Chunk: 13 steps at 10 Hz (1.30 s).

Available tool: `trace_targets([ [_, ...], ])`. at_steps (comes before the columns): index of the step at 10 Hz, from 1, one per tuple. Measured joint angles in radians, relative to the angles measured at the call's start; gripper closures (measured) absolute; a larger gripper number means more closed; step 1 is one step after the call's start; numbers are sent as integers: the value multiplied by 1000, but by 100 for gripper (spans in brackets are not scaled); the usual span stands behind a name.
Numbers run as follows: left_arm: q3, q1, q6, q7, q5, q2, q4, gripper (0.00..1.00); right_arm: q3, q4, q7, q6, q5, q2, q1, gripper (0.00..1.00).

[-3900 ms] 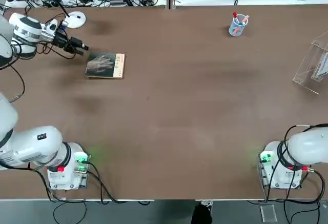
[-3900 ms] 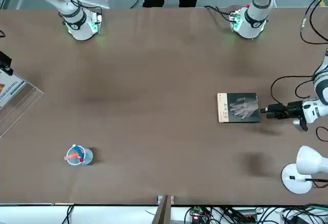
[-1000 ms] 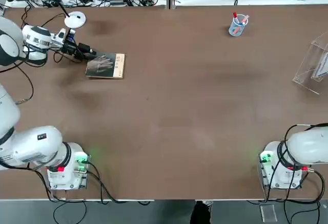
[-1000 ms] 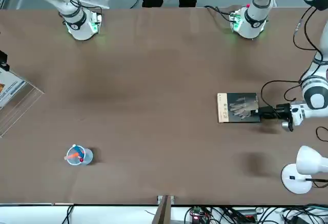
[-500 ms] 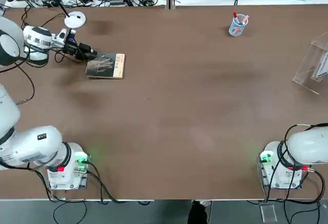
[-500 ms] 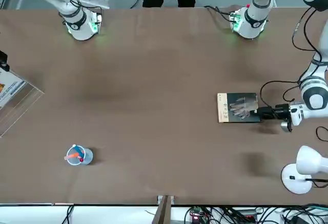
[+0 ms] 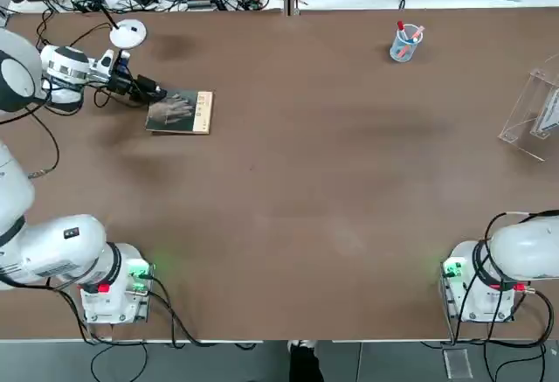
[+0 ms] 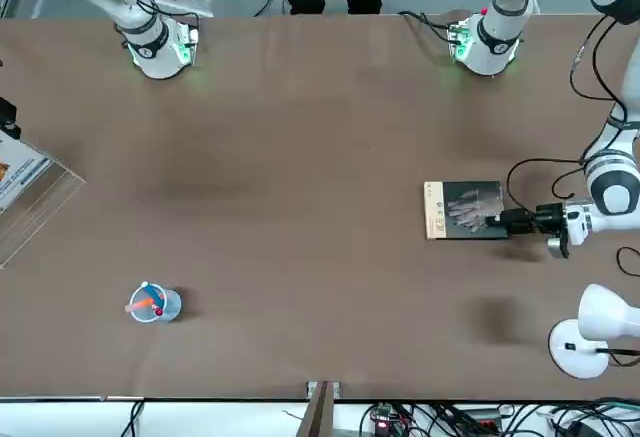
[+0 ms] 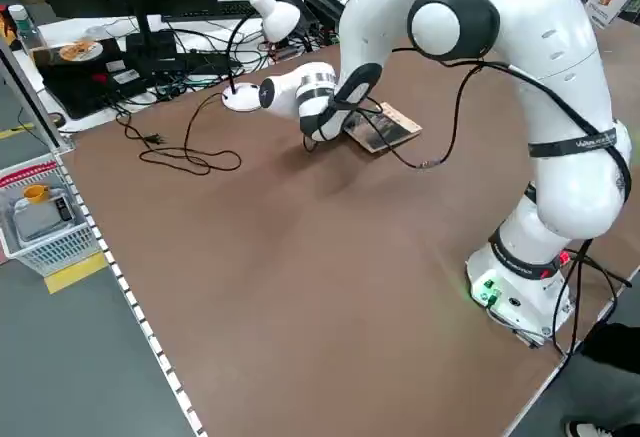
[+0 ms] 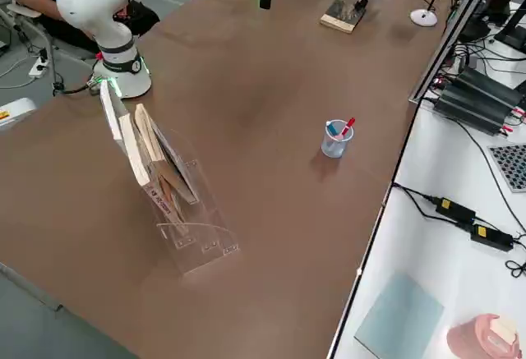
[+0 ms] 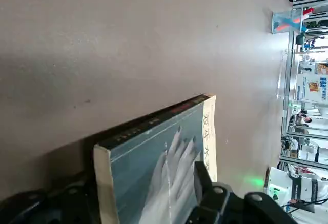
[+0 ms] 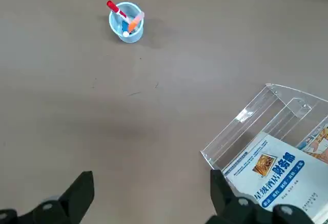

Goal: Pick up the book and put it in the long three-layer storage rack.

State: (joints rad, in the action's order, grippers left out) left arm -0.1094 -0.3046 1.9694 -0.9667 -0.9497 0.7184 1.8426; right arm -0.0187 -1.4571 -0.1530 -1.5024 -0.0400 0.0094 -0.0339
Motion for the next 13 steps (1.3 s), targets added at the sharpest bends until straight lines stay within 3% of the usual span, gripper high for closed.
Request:
trace_targets([
  [2, 0, -2, 0, -1, -1, 7, -3, 48, 2, 0, 0, 0, 0, 0, -5, 0],
  [3, 0, -4, -3, -1, -5, 10, -6, 48, 3, 0, 0, 0, 0, 0, -7, 0],
  [4, 0, -7, -3, -1, -5, 14, -7, 57, 3, 0, 0, 0, 0, 0, -9, 0],
  [7, 0, -12, -4, -6, -8, 23, -9, 73, 3, 0, 0, 0, 0, 0, -13, 0],
  [8, 0, -13, -5, -7, -8, 25, -10, 74, 3, 0, 0, 0, 0, 0, -13, 0],
  [10, -1, -14, -24, -8, -10, 25, -12, 93, 4, 0, 0, 0, 0, 0, -16, 0],
  [13, -1, -14, -30, -8, -10, 25, -13, 95, 4, 0, 1, 1, 0, 0, -24, 0],
])
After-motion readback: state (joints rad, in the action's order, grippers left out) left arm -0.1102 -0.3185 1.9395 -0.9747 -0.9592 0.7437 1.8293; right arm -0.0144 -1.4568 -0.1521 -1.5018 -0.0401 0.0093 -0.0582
